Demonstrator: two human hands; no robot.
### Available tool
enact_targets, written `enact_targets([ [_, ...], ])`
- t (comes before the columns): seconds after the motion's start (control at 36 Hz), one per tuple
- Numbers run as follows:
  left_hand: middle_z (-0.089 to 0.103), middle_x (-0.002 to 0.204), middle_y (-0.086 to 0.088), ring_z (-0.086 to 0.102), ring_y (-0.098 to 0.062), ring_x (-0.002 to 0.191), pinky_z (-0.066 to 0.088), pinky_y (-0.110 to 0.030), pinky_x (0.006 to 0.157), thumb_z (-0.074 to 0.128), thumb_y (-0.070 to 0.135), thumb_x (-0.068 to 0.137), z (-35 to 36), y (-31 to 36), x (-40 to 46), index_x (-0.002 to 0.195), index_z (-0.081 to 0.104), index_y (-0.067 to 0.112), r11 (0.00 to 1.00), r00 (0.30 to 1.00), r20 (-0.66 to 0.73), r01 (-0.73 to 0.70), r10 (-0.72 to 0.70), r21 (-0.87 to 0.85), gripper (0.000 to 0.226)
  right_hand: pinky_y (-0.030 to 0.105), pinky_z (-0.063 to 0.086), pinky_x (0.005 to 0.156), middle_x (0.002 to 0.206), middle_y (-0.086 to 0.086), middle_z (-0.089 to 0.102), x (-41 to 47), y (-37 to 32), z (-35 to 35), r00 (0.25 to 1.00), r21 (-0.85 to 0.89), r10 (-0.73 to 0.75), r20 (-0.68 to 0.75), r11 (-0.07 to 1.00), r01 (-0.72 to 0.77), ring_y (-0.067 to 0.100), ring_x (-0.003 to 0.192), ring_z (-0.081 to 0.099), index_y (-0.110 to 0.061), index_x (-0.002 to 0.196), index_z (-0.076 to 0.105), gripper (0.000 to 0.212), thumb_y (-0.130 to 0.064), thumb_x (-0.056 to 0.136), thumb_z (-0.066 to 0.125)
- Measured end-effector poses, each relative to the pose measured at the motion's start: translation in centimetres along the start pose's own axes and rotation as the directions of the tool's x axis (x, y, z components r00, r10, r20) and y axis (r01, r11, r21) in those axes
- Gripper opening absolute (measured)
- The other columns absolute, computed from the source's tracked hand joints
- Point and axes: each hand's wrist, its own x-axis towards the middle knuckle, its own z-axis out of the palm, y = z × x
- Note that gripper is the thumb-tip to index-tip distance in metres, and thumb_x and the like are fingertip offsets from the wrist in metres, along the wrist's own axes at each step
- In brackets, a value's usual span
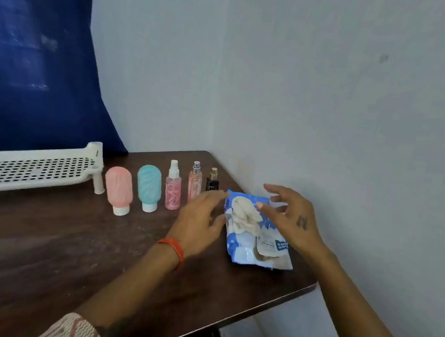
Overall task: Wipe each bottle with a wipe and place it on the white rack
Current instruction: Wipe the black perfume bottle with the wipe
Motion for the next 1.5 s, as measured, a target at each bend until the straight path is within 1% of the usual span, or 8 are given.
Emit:
enact_targets([
  [0.14,0.06,0.12,-0.001,0.054,-0.007,0.089,0.037,-0.003,0.074,0.061,0.017,0.09,1.5,0.0,1.0,0.126,0.058,0.016,0.996,0.996,-0.003,0.086,-0.086,-0.032,0.036,0.011,0.042,0.071,0.104,-0.004,0.066,-0.1,0.7,1.0,0.998,-0.065,0.058,0.011,0.996,-0.057,0.002,0.081,0.057,-0.02,0.113,0.067,0.035,-0.029,0.08,0.072],
  [0.47,0.066,0.097,0.001,0.056,-0.004,0.076,0.044,-0.006,0.066,0.066,0.011,0.086,3.9,-0.2,3.2,0.121,0.06,0.01,0.913,0.936,-0.026,0.337,-0.352,-0.231,0.035,0.029,0.05,0.085,0.087,-0.005,0.07,1.4,1.5,3.0,0.994,-0.204,0.09,0.068,0.976,-0.074,0.011,0.078,0.063,-0.021,0.11,0.068,0.029,-0.021,0.081,0.07],
  [0.64,0.065,0.084,0.001,0.058,-0.001,0.071,0.049,-0.013,0.073,0.069,0.005,0.083,4.1,-0.1,3.8,0.117,0.06,0.008,0.853,0.906,0.011,0.403,-0.424,-0.331,0.035,0.016,0.046,0.077,0.09,-0.003,0.07,1.8,1.8,3.6,0.993,-0.227,0.107,0.057,0.97,-0.091,0.01,0.078,0.062,-0.024,0.101,0.071,0.019,-0.016,0.084,0.065],
  [0.78,0.067,0.084,-0.003,0.062,-0.009,0.076,0.054,-0.025,0.081,0.069,0.003,0.082,3.7,0.0,3.9,0.113,0.065,0.006,0.799,0.898,0.024,0.403,-0.44,-0.446,0.031,0.001,0.038,0.066,0.084,-0.011,0.07,2.0,1.1,3.4,0.998,-0.134,-0.005,-0.065,0.991,-0.004,0.004,0.076,0.062,-0.026,0.091,0.073,0.019,-0.01,0.084,0.064],
  [0.89,0.067,0.088,-0.002,0.06,-0.003,0.077,0.049,-0.008,0.068,0.068,0.005,0.083,2.7,0.3,3.9,0.109,0.068,0.01,0.778,0.919,0.006,0.337,-0.394,-0.53,0.026,0.007,0.045,0.068,0.08,-0.016,0.068,2.2,0.0,3.0,0.991,0.068,-0.071,-0.112,0.995,0.079,0.0,0.075,0.064,-0.022,0.088,0.073,0.02,-0.005,0.084,0.064],
  [1.06,0.071,0.103,-0.002,0.067,-0.013,0.095,0.055,-0.023,0.083,0.07,0.01,0.083,1.9,0.7,3.7,0.106,0.068,0.019,0.763,0.936,0.029,0.303,-0.35,-0.571,0.025,0.024,0.054,0.078,0.089,-0.001,0.072,2.2,-1.5,3.3,0.988,0.309,-0.088,-0.13,0.943,0.124,0.01,0.084,0.068,-0.018,0.089,0.071,0.019,-0.002,0.086,0.062],
  [1.31,0.071,0.092,-0.005,0.068,-0.011,0.08,0.053,-0.018,0.063,0.065,-0.008,0.081,1.3,1.4,2.7,0.098,0.066,0.015,0.508,0.907,0.071,0.295,-0.415,-0.809,0.028,0.023,0.055,0.072,0.081,-0.002,0.069,1.2,-2.6,3.8,0.998,0.467,-0.01,-0.055,0.883,0.034,0.012,0.078,0.068,-0.024,0.09,0.069,0.03,0.001,0.075,0.073],
  [1.5,0.068,0.106,-0.016,0.066,-0.024,0.093,0.057,-0.033,0.077,0.059,-0.012,0.082,0.8,1.1,2.3,0.115,0.055,0.013,0.368,0.884,0.115,0.303,-0.453,-0.879,0.041,0.011,0.047,0.077,0.106,-0.015,0.061,1.1,-2.3,4.3,0.998,0.207,0.036,-0.05,0.978,-0.025,-0.001,0.096,0.057,-0.029,0.114,0.063,0.041,-0.025,0.075,0.076],
])
